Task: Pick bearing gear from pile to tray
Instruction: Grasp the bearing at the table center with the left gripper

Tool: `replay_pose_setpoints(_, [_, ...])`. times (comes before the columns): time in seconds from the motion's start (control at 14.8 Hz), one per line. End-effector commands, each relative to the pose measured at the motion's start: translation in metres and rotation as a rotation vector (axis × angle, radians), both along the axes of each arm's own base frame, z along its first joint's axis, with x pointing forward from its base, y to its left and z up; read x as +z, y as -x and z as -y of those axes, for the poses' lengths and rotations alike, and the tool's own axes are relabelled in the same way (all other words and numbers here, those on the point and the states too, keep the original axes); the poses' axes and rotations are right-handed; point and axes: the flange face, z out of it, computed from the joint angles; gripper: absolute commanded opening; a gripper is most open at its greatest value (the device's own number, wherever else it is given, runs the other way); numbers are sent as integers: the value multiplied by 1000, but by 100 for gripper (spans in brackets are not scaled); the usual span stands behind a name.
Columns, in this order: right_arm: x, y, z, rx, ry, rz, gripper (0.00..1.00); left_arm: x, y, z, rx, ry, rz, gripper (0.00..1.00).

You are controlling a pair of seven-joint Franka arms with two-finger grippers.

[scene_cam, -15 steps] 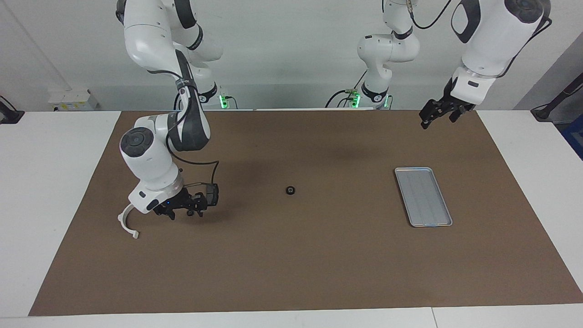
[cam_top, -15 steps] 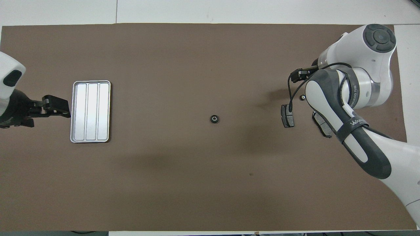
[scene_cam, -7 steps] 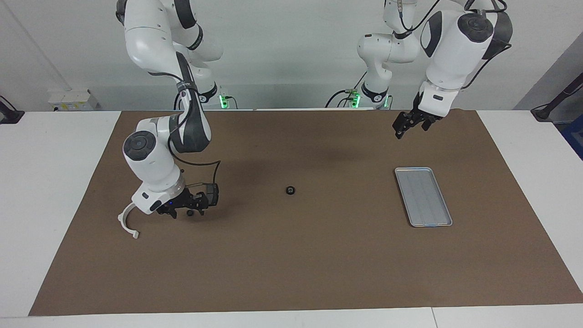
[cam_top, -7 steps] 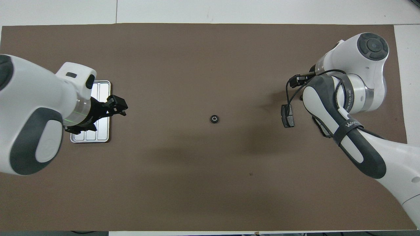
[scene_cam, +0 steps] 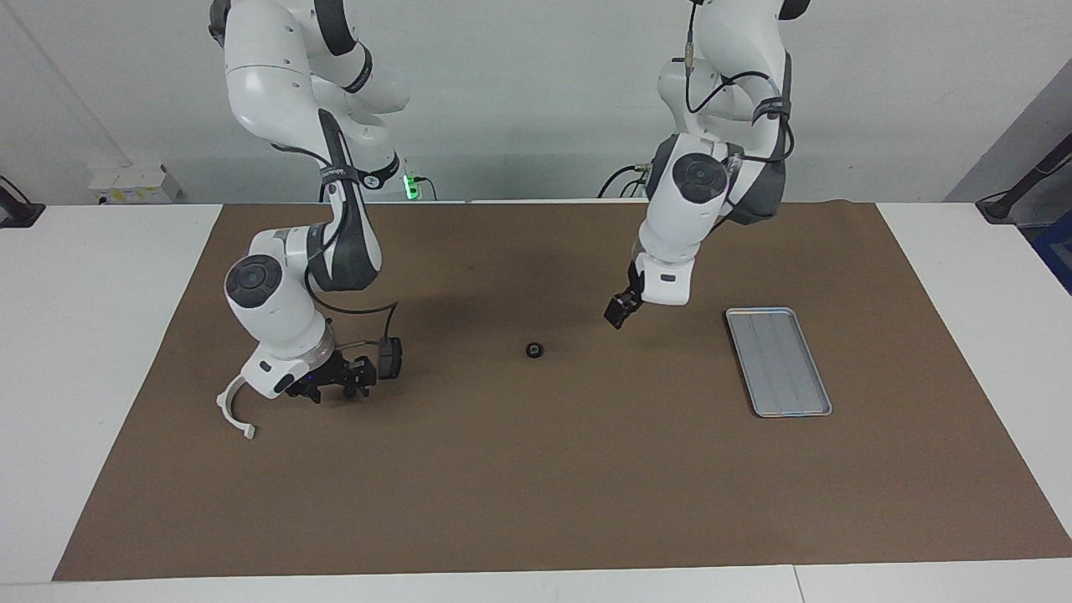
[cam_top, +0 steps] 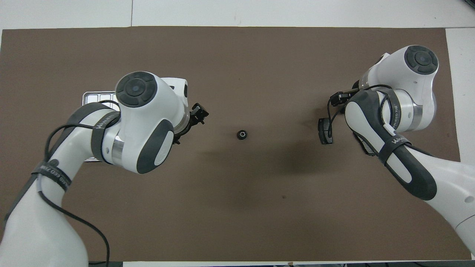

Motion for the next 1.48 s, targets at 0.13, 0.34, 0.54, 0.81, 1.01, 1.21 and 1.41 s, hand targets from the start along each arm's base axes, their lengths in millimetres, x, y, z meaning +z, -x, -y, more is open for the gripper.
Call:
replay_pose_setpoints(0.13, [-9, 10, 2, 43, 3, -8, 85, -33, -7, 105, 21, 31, 54, 100])
replay_pose_setpoints(0.34, [-14, 13, 2, 42, 3, -19, 85, -80, 3, 131, -16, -8, 24, 100])
replay_pose_setpoints(0.54, [-19, 16, 2, 44, 3, -13, 85, -83, 3, 133, 23, -18, 20, 100])
replay_pose_setpoints(0.81, [-22, 18, 2, 47, 4, -17, 84, -87, 5, 134, 36, -12, 38, 93])
replay_pose_setpoints(1.01, [-24, 19, 1, 43, 3, -22, 62, -91, 10, 138, 47, -6, 47, 74])
replay_pose_setpoints(1.21, [-24, 19, 1, 43, 3, -22, 43, -92, 11, 139, 52, -5, 48, 68])
replay_pose_setpoints(1.41, [-22, 17, 3, 44, 3, -16, 12, -96, 11, 138, 50, -9, 47, 63])
